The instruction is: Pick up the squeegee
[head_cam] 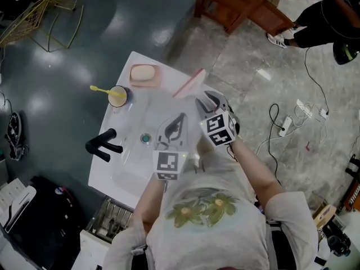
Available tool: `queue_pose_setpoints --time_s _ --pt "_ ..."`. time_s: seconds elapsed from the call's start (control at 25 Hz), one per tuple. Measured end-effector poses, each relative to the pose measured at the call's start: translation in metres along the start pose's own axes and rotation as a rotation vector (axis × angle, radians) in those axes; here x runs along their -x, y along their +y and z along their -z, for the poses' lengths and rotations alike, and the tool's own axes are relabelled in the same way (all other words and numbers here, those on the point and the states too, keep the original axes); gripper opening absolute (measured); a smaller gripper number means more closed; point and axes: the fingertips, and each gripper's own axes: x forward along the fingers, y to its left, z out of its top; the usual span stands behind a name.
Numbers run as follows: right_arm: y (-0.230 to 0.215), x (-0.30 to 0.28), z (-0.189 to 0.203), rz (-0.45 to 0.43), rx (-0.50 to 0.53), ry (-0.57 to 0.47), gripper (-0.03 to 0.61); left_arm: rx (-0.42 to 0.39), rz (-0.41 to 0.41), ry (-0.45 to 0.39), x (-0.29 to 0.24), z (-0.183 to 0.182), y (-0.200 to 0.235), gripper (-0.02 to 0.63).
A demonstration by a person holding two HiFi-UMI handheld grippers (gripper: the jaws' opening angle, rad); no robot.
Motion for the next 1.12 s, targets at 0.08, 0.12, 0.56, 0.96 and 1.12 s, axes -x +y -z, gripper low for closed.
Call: queue_pose_setpoints --time_s 0.08,0.12,0.56,0.96,1.12 --pt "-0.001 -0.003 0.001 0.000 0.001 -0.001 0.133 -0.001 -0.001 0.006 -0.001 0.002 0.000 0.009" --pt "-0.002 -0.004 0.001 -0.002 0.001 0.000 0.135 -0.002 -0.002 0.009 -0.002 0.002 0.001 0.008" --pt "0.000 -0.016 0.007 -0.015 0.001 0.021 0.133 -0.004 0.006 0.007 0.000 0.000 -0.002 0.009" --pt "-0.002 -0.018 0.008 -0.019 0.014 0.033 0.112 -0.014 0.005 -0.007 0.004 -0.004 -0.006 0.008" --pt "0.000 -0.014 0.006 -0.025 0.017 0.027 0.106 -0.020 0.004 -0.013 0.011 -0.007 -0.006 0.009"
